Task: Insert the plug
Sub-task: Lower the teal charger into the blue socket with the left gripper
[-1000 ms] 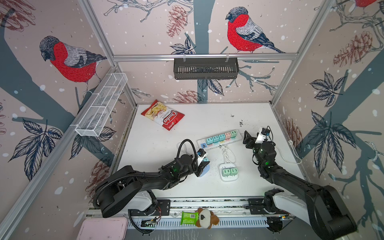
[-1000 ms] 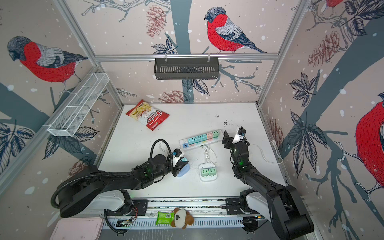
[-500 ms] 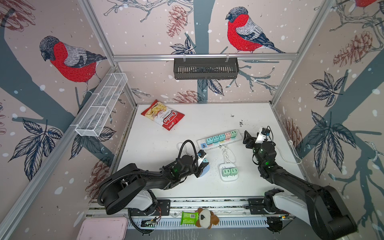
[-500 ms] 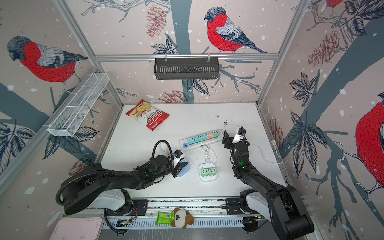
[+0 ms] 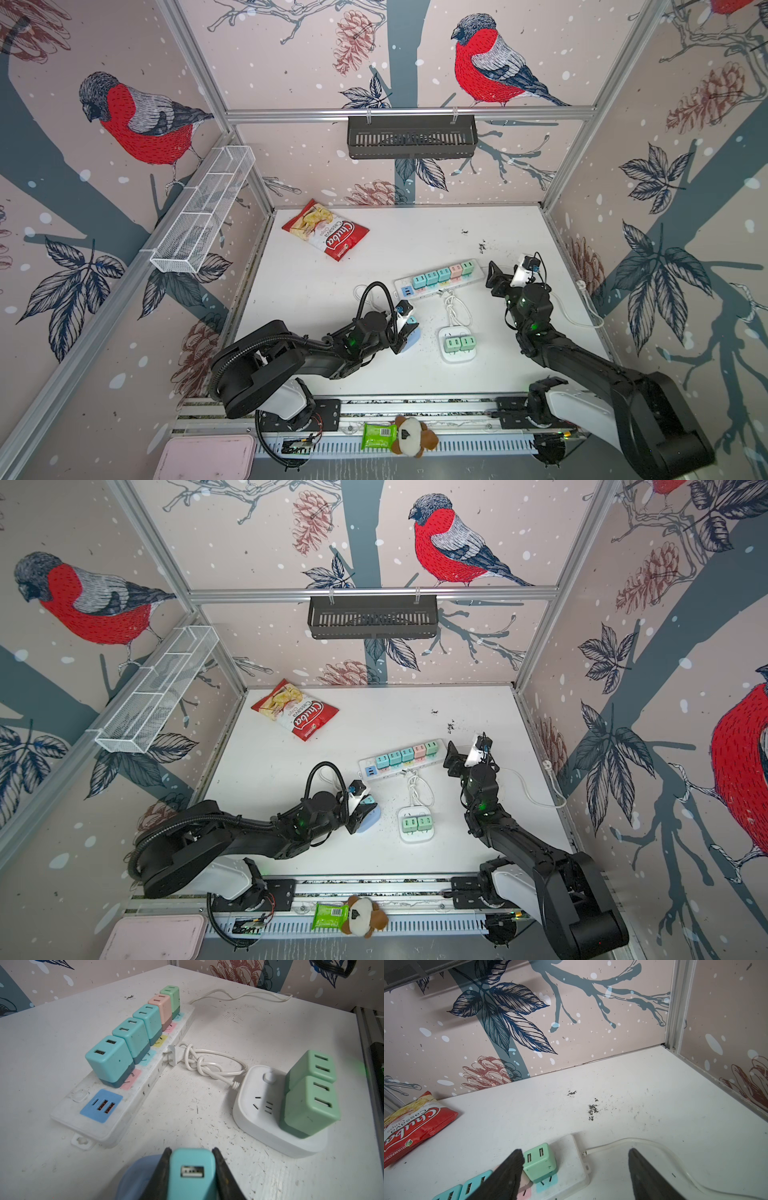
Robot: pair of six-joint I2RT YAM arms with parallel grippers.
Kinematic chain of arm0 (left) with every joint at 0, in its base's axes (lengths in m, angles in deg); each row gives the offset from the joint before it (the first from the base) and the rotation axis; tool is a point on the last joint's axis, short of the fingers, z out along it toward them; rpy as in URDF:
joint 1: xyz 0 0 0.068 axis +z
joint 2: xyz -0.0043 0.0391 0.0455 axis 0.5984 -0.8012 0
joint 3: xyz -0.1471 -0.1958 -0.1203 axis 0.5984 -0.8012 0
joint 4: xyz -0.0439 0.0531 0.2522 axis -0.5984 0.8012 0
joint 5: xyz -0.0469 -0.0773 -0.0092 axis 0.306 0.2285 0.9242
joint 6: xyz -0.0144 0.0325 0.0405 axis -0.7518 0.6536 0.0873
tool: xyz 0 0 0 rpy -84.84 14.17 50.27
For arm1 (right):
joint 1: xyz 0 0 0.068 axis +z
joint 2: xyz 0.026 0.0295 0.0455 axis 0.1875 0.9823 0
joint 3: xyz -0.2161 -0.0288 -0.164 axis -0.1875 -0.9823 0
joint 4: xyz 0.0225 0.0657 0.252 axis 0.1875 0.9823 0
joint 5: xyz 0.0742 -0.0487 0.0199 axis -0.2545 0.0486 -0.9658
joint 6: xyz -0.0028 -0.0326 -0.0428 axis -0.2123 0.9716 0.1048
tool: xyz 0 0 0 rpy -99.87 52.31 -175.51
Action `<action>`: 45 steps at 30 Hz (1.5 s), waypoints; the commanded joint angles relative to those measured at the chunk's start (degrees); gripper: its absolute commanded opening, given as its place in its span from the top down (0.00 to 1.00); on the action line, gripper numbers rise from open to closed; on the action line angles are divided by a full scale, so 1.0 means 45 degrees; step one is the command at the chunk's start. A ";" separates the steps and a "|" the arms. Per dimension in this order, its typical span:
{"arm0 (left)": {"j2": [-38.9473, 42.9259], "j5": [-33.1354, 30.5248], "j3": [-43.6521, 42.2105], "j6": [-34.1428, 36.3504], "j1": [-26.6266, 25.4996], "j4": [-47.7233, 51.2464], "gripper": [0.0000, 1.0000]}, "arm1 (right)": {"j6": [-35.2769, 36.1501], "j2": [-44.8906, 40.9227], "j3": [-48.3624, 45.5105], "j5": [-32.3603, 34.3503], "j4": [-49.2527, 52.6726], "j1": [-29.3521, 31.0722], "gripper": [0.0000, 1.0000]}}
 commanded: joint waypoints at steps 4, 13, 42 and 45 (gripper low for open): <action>-0.0126 -0.0265 -0.0214 0.0303 -0.0036 0.0164 1.00 | -0.0102 -0.0034 -0.0005 -0.0037 -0.0276 0.0019 0.21; -0.0613 -0.0584 -0.0330 0.0792 -0.0104 -0.0061 1.00 | -0.0102 -0.0091 -0.0044 -0.0023 -0.0269 0.0030 0.21; -0.1874 -0.0410 0.1131 0.0026 -0.0102 0.2886 1.00 | -0.0111 -0.0252 -0.0181 0.0020 -0.0389 0.0019 0.20; -0.1782 -0.0210 0.1092 0.0123 -0.0104 0.2639 1.00 | -0.0116 -0.0295 -0.0196 0.0032 -0.0367 0.0014 0.20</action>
